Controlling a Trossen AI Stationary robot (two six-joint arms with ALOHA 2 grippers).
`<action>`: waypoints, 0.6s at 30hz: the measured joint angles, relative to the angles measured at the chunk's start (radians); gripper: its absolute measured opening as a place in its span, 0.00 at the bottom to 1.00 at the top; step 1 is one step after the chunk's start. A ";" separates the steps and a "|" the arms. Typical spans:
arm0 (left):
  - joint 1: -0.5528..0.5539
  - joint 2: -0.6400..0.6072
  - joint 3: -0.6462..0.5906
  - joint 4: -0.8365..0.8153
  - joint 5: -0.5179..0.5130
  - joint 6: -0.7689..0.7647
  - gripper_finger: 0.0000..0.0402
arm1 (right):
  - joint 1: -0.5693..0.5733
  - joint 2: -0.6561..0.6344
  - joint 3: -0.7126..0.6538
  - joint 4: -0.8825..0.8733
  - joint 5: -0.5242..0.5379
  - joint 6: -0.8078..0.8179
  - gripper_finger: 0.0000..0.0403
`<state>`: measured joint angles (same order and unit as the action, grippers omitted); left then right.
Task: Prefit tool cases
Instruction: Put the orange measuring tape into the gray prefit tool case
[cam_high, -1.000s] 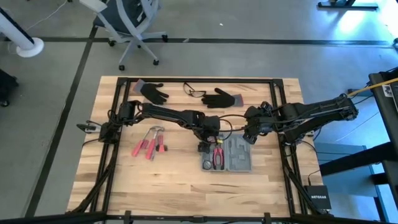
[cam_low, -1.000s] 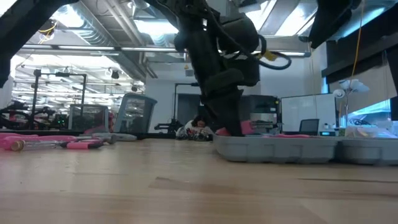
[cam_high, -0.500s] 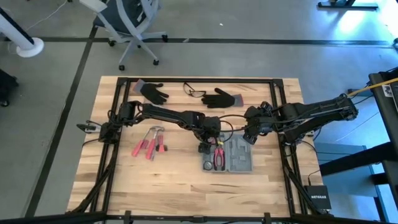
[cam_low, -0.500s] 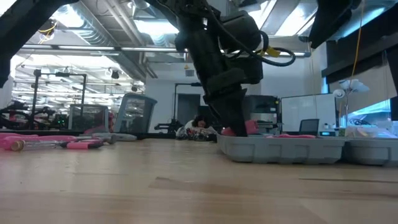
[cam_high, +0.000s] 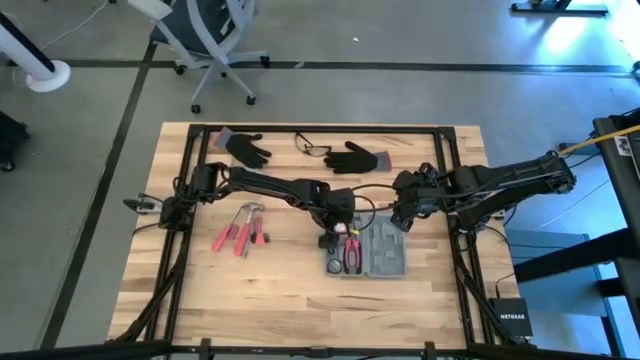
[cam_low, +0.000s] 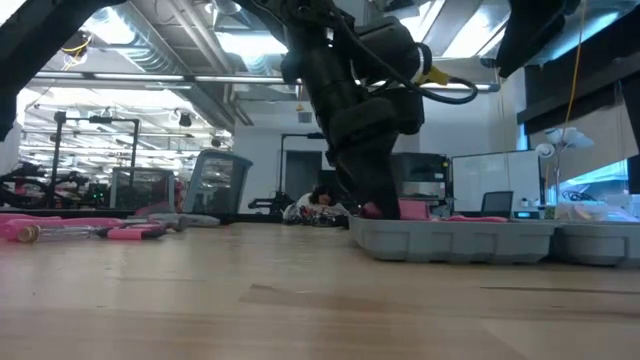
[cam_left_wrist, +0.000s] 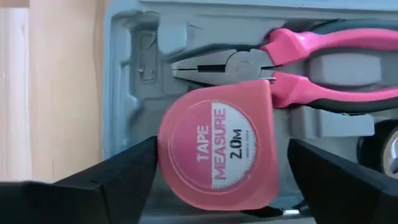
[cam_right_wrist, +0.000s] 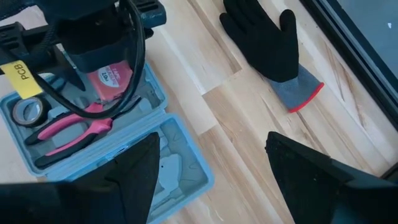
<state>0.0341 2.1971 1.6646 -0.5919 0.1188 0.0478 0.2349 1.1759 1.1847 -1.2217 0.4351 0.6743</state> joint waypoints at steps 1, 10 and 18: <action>0.000 0.000 0.000 0.000 0.000 0.017 0.91 | 0.000 0.000 0.000 0.000 0.001 0.000 0.70; 0.002 -0.044 -0.001 0.000 -0.087 0.148 0.96 | 0.000 0.000 0.000 -0.001 0.000 0.000 0.70; 0.017 -0.117 0.001 0.005 -0.142 0.124 0.96 | 0.000 0.000 0.000 0.002 0.007 -0.040 0.66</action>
<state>0.0512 2.0798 1.6653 -0.5868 -0.0233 0.1718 0.2352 1.1759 1.1847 -1.2198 0.4418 0.6339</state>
